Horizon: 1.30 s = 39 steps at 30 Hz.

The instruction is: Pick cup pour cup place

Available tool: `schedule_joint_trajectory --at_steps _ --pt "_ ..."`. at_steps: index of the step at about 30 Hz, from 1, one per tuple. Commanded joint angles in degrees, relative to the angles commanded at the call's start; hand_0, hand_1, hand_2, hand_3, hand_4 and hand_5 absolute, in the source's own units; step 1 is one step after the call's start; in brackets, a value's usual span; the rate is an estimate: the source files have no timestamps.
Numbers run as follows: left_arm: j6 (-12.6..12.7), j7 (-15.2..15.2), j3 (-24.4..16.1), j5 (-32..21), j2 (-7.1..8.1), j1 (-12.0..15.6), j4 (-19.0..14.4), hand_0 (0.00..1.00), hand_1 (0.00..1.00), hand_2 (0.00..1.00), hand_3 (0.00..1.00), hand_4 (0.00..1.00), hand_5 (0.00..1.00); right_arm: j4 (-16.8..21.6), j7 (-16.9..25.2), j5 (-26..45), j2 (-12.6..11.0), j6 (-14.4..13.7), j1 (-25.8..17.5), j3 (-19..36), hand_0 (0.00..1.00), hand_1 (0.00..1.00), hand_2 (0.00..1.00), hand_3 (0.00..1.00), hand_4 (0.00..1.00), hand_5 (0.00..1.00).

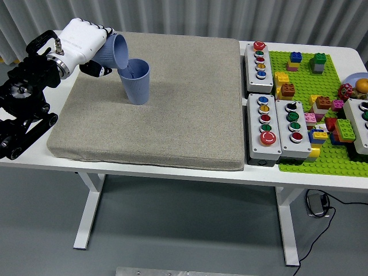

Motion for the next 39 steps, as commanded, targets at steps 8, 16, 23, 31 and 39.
schedule_joint_trajectory --at_steps 8,16,23,31,39 --pt "0.01 0.56 2.68 0.00 0.41 -1.83 0.03 0.519 0.513 0.550 0.564 0.733 0.137 -0.02 0.02 0.25 -0.03 -0.03 0.07 -0.14 0.675 0.604 0.571 0.605 0.002 0.234" --pt "-0.30 0.78 3.37 0.00 0.69 -3.44 0.19 0.519 0.514 0.551 0.563 0.729 0.128 -0.05 0.11 0.81 -0.16 -0.14 0.35 -0.48 0.675 0.604 0.571 0.605 0.002 0.235" --pt "-0.44 0.88 4.13 0.00 1.01 -4.24 0.07 0.520 0.517 0.552 0.563 0.726 0.118 -0.05 0.12 0.94 -0.20 -0.16 0.46 -0.53 0.675 0.604 0.571 0.605 0.002 0.235" --pt "-0.40 1.92 5.66 0.00 1.27 -4.75 -0.14 0.522 0.516 0.552 0.563 0.722 0.108 -0.04 0.07 0.85 -0.19 -0.16 0.51 -0.44 0.675 0.605 0.571 0.605 0.002 0.232" --pt "-0.57 3.01 8.44 0.00 2.26 -6.15 -0.51 0.523 0.516 0.553 0.562 0.723 0.111 -0.05 0.07 1.29 -0.25 -0.27 0.65 -0.69 0.675 0.604 0.571 0.605 0.002 0.233"
